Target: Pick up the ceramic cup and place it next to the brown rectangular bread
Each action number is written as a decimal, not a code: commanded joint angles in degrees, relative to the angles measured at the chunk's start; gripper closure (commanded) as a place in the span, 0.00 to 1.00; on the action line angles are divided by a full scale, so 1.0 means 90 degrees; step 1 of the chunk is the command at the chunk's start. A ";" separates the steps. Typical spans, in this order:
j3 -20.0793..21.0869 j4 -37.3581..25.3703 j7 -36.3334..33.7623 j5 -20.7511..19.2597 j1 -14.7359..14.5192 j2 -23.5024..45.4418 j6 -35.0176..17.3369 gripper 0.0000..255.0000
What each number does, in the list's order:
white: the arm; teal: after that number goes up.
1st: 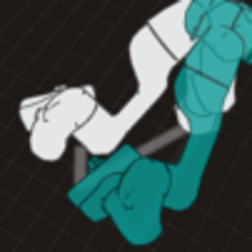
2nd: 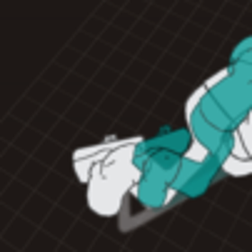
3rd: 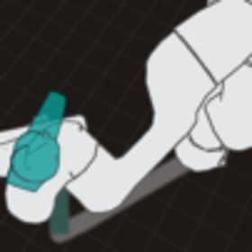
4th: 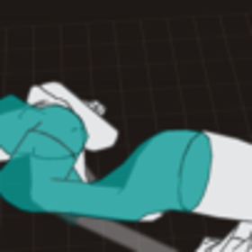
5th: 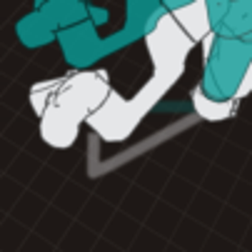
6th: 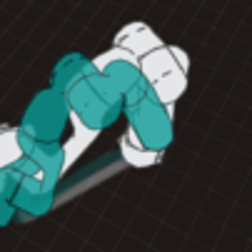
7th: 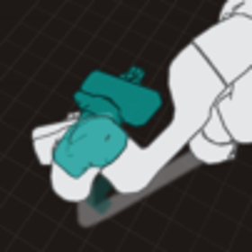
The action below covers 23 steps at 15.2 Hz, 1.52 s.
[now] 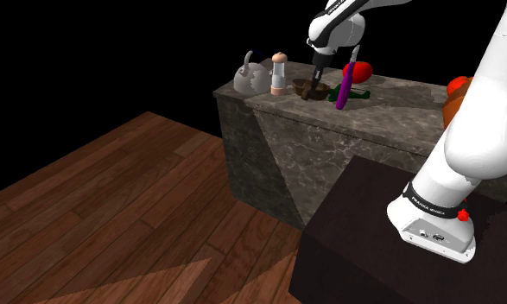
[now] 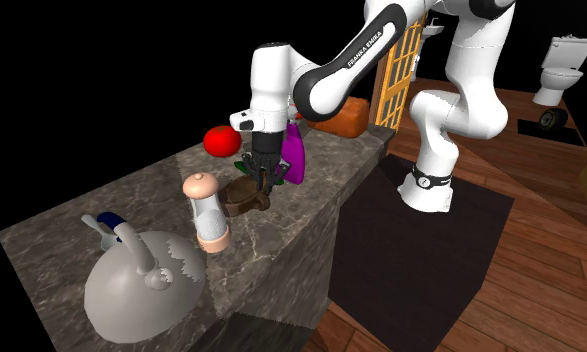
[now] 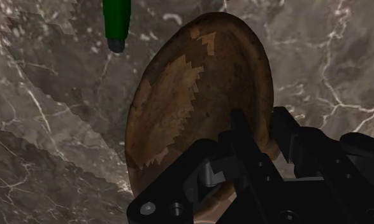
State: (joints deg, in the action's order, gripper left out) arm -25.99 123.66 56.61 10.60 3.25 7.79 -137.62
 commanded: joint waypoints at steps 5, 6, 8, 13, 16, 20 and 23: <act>0.0001 0.0000 0.0001 0.0001 0.0000 0.0005 0.0002 1.00; 0.0002 -0.0002 0.0000 0.0002 -0.0001 0.0007 0.0003 1.00; -0.0009 -0.0027 -0.0036 -0.0047 -0.0008 -0.0051 0.0076 1.00; -0.0045 -0.0196 -0.0201 -0.0259 -0.0038 -0.0304 0.0460 1.00; -0.0057 -0.0315 -0.0287 -0.0369 -0.0050 -0.0440 0.0695 1.00; -0.0064 -0.0493 -0.0389 -0.0494 -0.0062 -0.0603 0.1013 1.00; -0.0065 -0.0642 -0.0455 -0.0574 -0.0068 -0.0711 0.1254 1.00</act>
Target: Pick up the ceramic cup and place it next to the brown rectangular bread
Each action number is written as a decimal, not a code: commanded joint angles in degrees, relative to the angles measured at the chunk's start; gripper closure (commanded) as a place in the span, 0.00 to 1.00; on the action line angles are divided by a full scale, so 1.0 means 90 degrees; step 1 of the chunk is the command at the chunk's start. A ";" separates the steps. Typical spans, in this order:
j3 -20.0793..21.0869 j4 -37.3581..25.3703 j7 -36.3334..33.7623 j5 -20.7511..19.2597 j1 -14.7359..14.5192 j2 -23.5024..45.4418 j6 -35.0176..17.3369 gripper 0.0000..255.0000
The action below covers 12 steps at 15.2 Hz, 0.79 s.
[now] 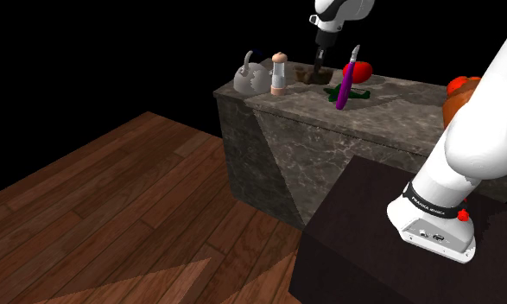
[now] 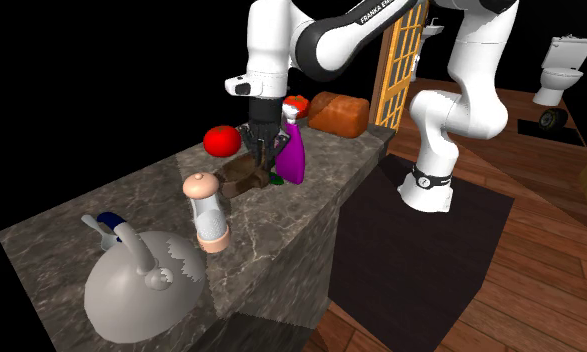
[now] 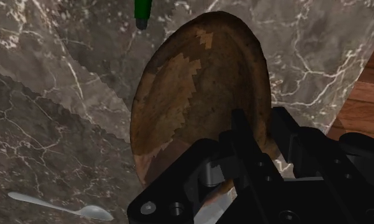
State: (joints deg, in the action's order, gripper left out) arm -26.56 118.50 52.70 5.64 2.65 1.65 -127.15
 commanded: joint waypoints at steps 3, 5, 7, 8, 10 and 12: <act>0.0001 -0.0230 -0.0078 -0.0090 -0.0007 -0.0123 0.0333 1.00; 0.0003 -0.0345 -0.0113 -0.0130 -0.0009 -0.0179 0.0496 1.00; 0.0006 -0.0465 -0.0144 -0.0164 -0.0012 -0.0230 0.0660 1.00; 0.0007 -0.0527 -0.0159 -0.0180 -0.0013 -0.0252 0.0742 1.00; 0.0010 -0.0656 -0.0186 -0.0208 -0.0016 -0.0294 0.0906 1.00; 0.0014 -0.0791 -0.0210 -0.0233 -0.0018 -0.0329 0.1072 1.00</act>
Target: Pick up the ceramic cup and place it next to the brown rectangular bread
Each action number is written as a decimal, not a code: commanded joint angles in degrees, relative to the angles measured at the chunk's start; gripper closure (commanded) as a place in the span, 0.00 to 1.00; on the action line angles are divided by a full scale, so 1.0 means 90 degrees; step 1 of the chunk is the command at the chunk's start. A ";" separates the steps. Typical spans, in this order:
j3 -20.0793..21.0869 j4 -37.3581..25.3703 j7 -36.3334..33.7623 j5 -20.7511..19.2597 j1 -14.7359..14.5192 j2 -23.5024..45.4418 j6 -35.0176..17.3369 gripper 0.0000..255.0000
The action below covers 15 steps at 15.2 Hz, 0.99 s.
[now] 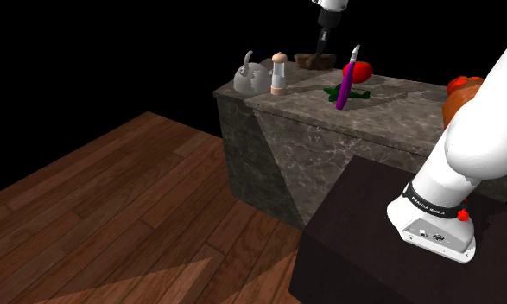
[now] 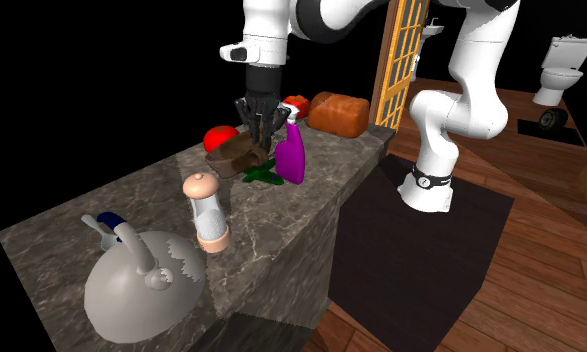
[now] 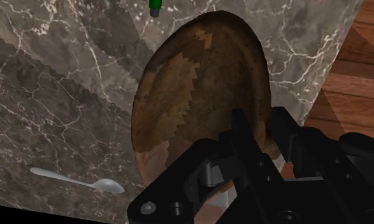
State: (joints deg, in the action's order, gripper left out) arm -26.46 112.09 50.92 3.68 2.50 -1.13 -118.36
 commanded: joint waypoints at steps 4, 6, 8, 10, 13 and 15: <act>0.0007 -0.0366 -0.0053 -0.0051 -0.0004 -0.0074 0.0429 1.00; 0.0009 -0.0519 -0.0069 -0.0064 -0.0006 -0.0092 0.0597 1.00; 0.0011 -0.0678 -0.0083 -0.0074 -0.0007 -0.0103 0.0765 1.00; 0.0012 -0.0843 -0.0095 -0.0080 -0.0007 -0.0108 0.0935 1.00; 0.0012 -0.1104 -0.0108 -0.0082 -0.0007 -0.0104 0.1192 1.00; 0.0009 -0.0866 -0.0120 -0.0199 0.0005 -0.0360 0.1183 1.00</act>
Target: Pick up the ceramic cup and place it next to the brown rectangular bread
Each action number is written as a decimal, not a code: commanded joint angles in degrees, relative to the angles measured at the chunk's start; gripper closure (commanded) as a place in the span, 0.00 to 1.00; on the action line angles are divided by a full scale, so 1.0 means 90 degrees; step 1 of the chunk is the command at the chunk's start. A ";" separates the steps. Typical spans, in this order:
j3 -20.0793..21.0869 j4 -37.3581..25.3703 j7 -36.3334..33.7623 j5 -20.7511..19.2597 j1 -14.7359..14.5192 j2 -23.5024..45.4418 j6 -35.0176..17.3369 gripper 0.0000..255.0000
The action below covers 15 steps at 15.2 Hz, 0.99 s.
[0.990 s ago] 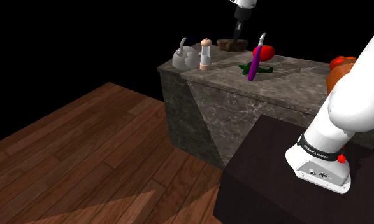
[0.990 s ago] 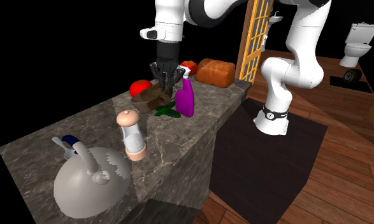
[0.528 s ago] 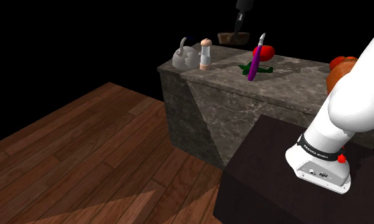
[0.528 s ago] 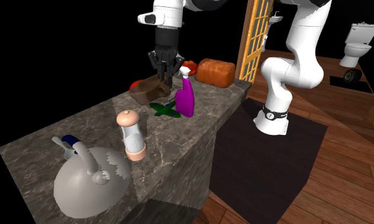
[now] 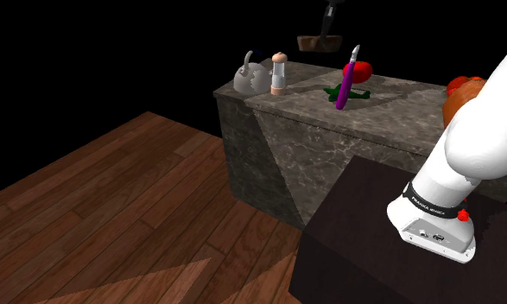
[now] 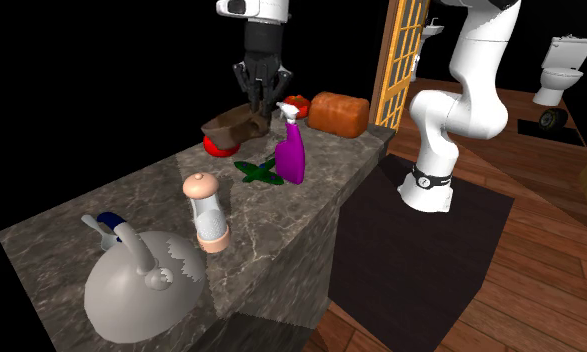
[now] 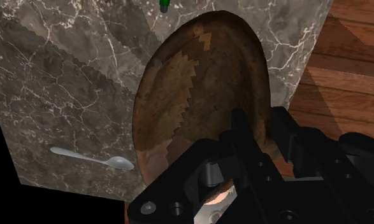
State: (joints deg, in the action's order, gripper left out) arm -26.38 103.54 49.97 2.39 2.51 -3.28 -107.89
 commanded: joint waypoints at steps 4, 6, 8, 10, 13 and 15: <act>0.0011 0.1043 -0.0043 -0.0504 0.0129 -0.1118 -0.0036 1.00; 0.0024 0.1465 -0.0042 -0.0711 0.0233 -0.1601 -0.0014 1.00; 0.0039 0.1853 -0.0025 -0.0904 0.0359 -0.2072 0.0039 1.00; 0.0048 0.2209 0.0009 -0.1085 0.0502 -0.2535 0.0121 1.00; 0.0054 0.2684 0.0096 -0.1335 0.0744 -0.3211 0.0296 1.00; 0.0044 0.2962 0.0178 -0.1492 0.0916 -0.3651 0.0444 1.00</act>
State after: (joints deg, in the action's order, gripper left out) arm -25.93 128.69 51.13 -10.18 9.86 -33.80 -104.64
